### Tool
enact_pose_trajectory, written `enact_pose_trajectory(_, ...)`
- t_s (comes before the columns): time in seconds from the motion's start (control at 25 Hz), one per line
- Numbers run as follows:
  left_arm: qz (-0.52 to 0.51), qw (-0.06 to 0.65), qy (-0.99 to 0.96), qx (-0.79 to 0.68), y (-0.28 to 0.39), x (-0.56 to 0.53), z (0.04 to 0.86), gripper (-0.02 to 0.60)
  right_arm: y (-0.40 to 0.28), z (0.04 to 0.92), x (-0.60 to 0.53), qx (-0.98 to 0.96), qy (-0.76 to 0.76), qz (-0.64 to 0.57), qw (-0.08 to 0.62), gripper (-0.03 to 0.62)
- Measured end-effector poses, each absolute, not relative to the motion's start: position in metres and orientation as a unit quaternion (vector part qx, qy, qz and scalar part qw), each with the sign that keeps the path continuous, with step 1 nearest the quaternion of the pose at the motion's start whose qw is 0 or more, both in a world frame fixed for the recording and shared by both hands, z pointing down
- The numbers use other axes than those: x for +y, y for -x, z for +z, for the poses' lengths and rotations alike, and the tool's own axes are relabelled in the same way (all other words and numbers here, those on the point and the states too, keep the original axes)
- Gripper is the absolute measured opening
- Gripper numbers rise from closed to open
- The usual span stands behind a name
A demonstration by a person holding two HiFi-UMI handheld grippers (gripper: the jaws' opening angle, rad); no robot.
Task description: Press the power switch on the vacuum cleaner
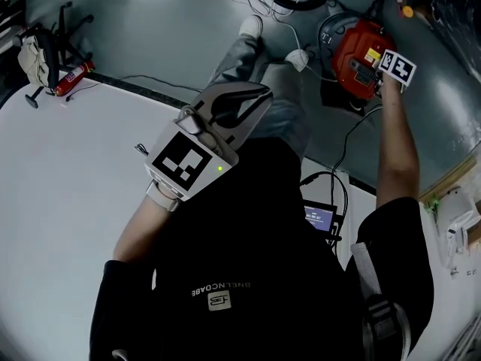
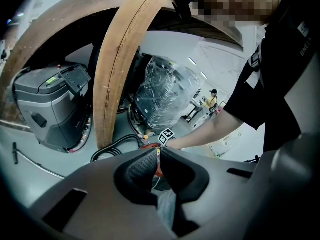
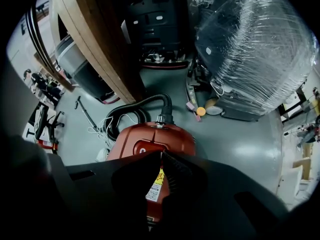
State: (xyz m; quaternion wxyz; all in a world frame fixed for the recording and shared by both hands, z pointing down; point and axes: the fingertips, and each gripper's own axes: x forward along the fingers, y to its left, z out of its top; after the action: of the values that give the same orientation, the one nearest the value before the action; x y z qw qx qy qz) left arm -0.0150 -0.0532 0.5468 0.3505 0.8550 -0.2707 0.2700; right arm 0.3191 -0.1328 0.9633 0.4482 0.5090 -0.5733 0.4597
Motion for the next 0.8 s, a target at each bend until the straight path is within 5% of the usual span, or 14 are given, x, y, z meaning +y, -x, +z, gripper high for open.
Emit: enact_pose_trajectory(0.8,0.213,0.308,-0.891,-0.258,0.014,-0.07,0.467,0.015,-0.263,0.714,-0.144,-0.683,-0.535,0.358,0.344,0.035)
